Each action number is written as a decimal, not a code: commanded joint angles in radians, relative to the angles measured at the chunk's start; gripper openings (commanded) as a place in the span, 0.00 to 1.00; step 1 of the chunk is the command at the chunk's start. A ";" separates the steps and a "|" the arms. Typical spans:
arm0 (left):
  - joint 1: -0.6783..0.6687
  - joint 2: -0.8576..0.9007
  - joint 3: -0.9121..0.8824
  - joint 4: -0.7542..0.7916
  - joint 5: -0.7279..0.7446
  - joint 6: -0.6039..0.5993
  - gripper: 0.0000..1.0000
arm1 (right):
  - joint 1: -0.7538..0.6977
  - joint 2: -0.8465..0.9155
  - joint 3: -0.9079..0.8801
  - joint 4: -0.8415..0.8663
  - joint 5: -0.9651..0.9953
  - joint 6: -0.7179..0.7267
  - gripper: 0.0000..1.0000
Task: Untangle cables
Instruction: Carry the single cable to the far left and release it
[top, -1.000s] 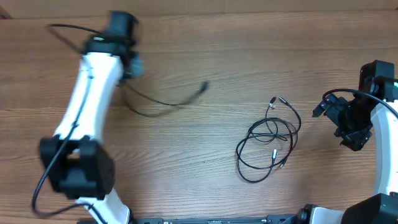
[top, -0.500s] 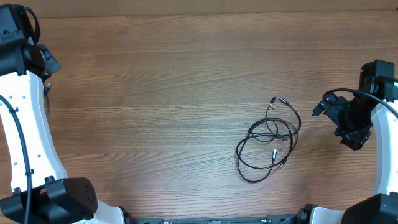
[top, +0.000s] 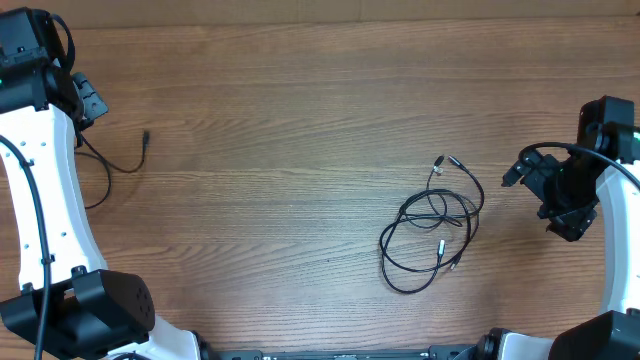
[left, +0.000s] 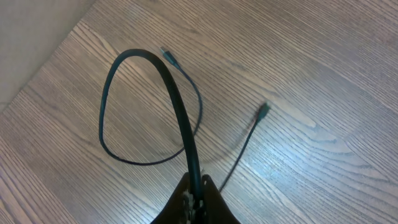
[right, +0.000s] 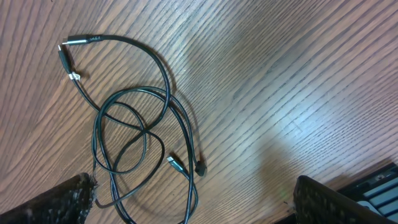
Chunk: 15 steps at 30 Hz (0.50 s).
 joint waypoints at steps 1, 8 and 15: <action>-0.001 0.000 -0.007 0.004 -0.024 -0.013 0.04 | -0.003 -0.021 0.008 0.003 0.001 -0.007 1.00; 0.001 0.000 -0.007 0.004 -0.041 -0.013 0.06 | -0.003 -0.021 0.008 0.002 0.001 -0.007 1.00; 0.001 0.000 -0.007 0.003 -0.041 -0.013 0.29 | -0.003 -0.021 0.008 -0.002 0.001 -0.007 1.00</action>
